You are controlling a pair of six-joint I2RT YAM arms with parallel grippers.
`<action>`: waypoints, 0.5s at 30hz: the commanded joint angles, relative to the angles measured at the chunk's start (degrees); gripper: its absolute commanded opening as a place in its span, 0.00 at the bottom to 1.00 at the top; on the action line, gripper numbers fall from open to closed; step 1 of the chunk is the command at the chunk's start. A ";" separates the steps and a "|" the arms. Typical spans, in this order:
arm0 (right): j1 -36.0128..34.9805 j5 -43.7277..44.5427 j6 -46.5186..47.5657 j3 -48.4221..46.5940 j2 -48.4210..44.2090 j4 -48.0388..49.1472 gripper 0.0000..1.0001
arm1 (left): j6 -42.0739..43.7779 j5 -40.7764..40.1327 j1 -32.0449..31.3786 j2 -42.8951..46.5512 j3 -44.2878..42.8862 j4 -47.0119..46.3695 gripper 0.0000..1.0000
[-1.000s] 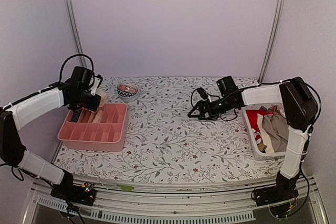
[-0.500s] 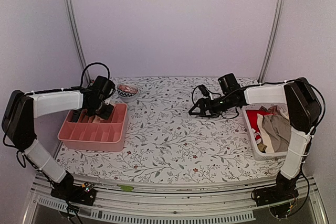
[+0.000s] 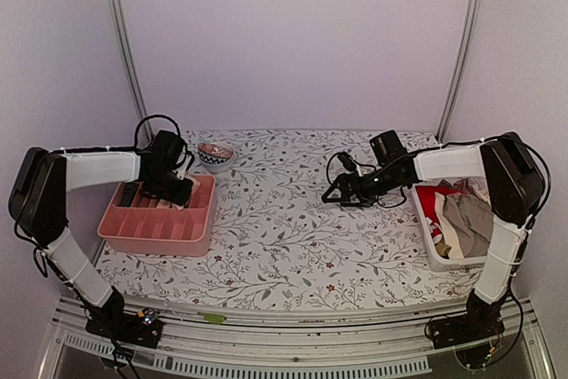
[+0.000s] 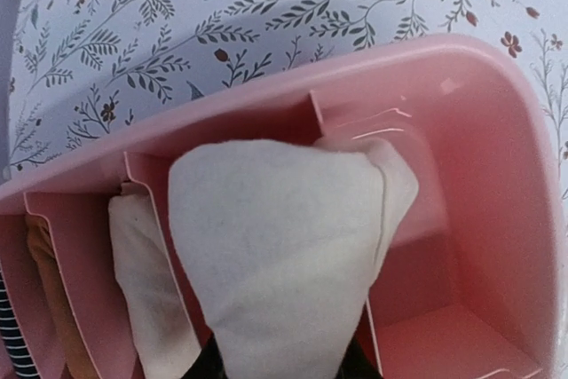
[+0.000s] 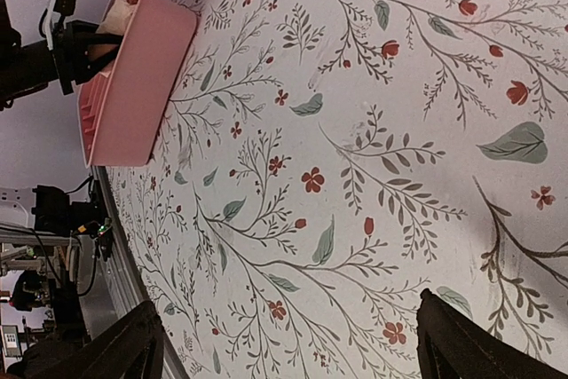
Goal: Roll the underwear
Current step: Place the underwear in the storage box.
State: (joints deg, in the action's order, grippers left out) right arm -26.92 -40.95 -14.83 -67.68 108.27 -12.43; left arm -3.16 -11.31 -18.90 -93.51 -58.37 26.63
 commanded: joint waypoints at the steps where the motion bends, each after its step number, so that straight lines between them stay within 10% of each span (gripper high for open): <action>1: 0.46 -0.31 0.12 0.80 -2.04 -0.06 0.99 | 0.61 16.18 5.01 -2.27 0.93 -2.64 0.00; 15: 0.46 -0.71 0.18 0.82 -1.92 -0.15 0.99 | -3.17 11.54 9.18 -10.27 -0.47 -5.64 0.00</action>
State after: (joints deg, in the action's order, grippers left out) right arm -26.92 -41.01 -14.81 -67.51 108.20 -12.49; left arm -3.64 4.47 -10.22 -98.37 -59.20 22.48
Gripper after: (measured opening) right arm 0.989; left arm 0.203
